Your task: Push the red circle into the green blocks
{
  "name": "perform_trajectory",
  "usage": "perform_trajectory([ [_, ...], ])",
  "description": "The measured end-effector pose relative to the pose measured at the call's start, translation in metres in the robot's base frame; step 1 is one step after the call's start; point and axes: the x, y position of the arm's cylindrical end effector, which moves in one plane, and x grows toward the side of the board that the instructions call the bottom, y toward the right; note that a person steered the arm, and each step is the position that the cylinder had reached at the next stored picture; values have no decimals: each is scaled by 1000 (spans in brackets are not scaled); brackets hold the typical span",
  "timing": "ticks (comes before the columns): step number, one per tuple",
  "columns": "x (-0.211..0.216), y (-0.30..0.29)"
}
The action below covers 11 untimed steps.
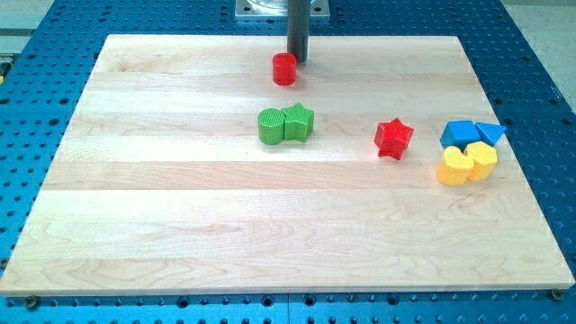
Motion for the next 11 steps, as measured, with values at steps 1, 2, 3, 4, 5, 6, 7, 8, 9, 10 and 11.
perform_trajectory([
  [1, 0, -12],
  [2, 6, -19],
  [3, 41, -17],
  [4, 37, -3],
  [5, 32, 0],
  [6, 34, 2],
  [7, 71, -10],
  [8, 90, -15],
  [9, 90, -15],
  [10, 99, -15],
  [11, 123, -16],
])
